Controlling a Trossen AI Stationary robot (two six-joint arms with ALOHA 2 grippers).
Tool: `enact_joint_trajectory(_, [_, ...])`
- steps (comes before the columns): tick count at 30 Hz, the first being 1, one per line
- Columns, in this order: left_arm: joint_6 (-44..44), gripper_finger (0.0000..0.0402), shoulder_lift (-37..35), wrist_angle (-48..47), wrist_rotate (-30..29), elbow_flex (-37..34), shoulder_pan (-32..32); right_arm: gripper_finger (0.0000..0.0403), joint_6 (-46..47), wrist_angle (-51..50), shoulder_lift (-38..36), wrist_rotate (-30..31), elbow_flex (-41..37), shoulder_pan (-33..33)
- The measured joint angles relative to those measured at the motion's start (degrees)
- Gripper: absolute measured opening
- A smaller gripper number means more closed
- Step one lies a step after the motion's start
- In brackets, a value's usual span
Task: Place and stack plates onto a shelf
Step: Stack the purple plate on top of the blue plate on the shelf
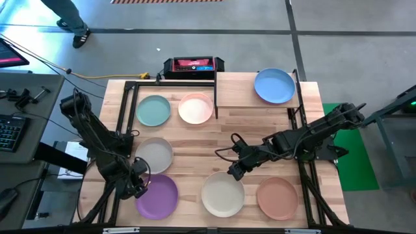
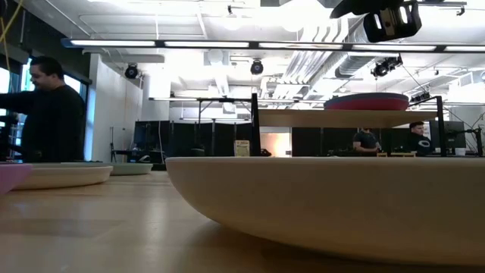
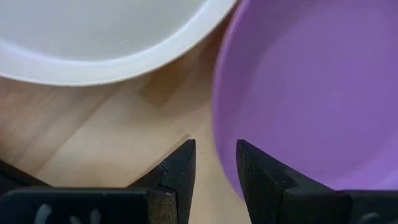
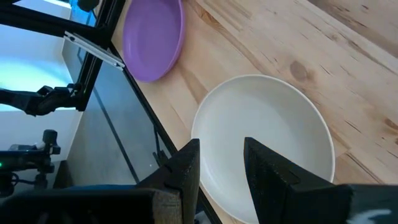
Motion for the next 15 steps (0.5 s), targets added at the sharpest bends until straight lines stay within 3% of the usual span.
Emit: enact_joint_trajectory(15, [0.0, 0.0106, 0.0, 8.1, 0.9, -4.8, 0.0, 0.0106, 0.0, 0.0, 0.0, 0.0, 0.0, 0.0])
